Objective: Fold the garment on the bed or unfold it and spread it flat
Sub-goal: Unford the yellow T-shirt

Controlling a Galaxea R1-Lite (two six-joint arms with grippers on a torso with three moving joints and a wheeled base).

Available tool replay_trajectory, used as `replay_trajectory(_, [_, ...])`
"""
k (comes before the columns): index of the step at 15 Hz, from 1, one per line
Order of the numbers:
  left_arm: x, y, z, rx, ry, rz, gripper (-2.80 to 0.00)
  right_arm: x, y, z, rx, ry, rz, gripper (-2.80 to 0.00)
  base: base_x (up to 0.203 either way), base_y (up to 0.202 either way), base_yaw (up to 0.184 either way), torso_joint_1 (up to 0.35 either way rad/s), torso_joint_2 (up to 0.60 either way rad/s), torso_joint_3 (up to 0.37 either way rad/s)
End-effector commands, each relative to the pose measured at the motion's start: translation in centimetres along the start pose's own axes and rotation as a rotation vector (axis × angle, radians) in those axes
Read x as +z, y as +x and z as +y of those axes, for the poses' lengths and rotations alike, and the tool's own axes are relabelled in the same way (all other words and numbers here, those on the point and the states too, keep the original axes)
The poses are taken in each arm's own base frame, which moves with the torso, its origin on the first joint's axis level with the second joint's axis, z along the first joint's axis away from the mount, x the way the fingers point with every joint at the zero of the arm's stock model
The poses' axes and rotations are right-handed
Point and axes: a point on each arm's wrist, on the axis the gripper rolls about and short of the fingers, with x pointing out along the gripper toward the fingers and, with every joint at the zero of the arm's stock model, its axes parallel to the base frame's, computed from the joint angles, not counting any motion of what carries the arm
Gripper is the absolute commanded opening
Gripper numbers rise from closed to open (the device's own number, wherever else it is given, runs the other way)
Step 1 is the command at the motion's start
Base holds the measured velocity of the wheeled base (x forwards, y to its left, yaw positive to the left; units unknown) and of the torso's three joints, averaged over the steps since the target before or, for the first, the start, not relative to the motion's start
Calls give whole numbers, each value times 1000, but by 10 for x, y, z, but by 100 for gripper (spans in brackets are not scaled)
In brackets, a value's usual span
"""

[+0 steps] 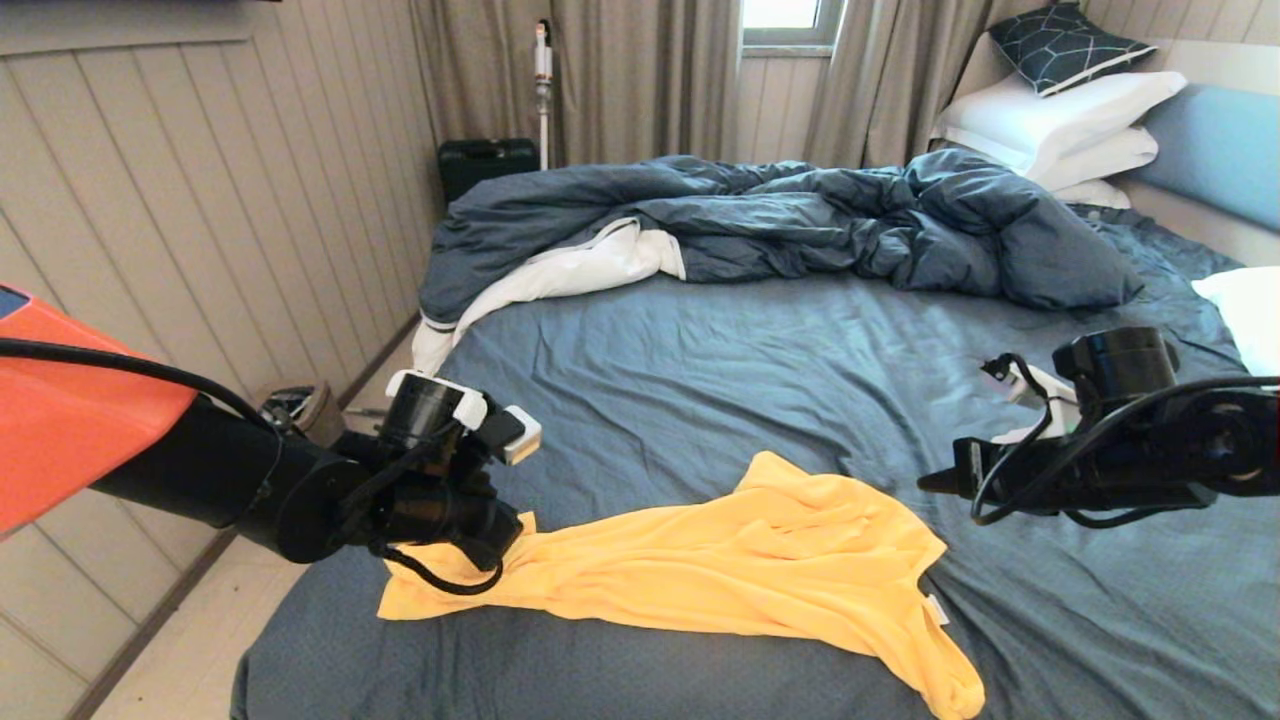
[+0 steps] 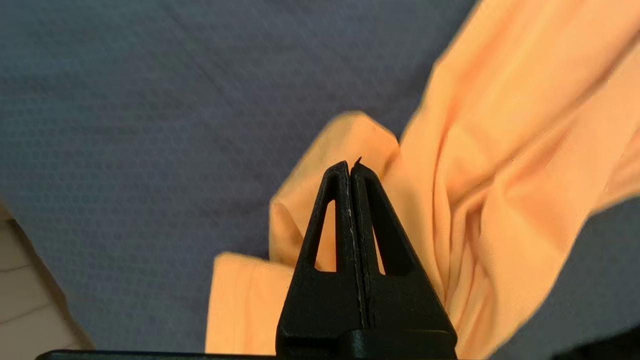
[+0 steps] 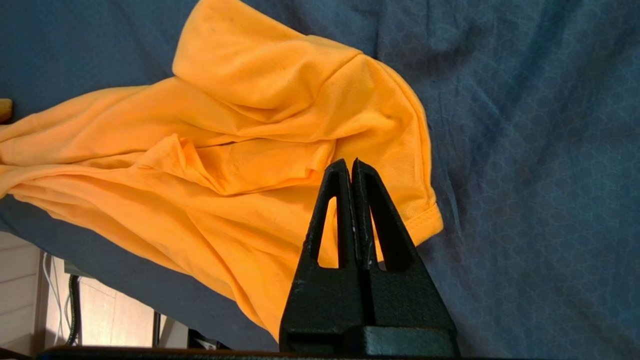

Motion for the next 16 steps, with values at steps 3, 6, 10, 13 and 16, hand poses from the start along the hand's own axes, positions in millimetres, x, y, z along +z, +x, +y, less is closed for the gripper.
replay_trajectory(3, [9, -9, 3, -20, 71, 53, -280, 0, 0, 0, 2, 1, 1, -280, 0, 0, 0, 0, 0, 0])
replay_trajectory(6, [11, -10, 11, -33, 159, 101, -280, 0, 0, -1, 0, 2, 1, -280, 0, 0, 0, 0, 0, 0])
replay_trajectory(10, [13, 2, 14, -37, 174, 112, 0, -1, 1, -2, -2, 6, 5, -280, 0, 0, 0, 0, 0, 0])
replay_trajectory(13, [13, 13, 15, -41, 175, 124, 0, 0, 1, -5, -6, 12, 2, -280, 0, 0, 0, 0, 0, 0])
replay_trajectory(16, [10, 21, 14, -48, 175, 139, 0, -1, 3, -5, -7, 14, 8, -280, 0, 0, 0, 0, 0, 0])
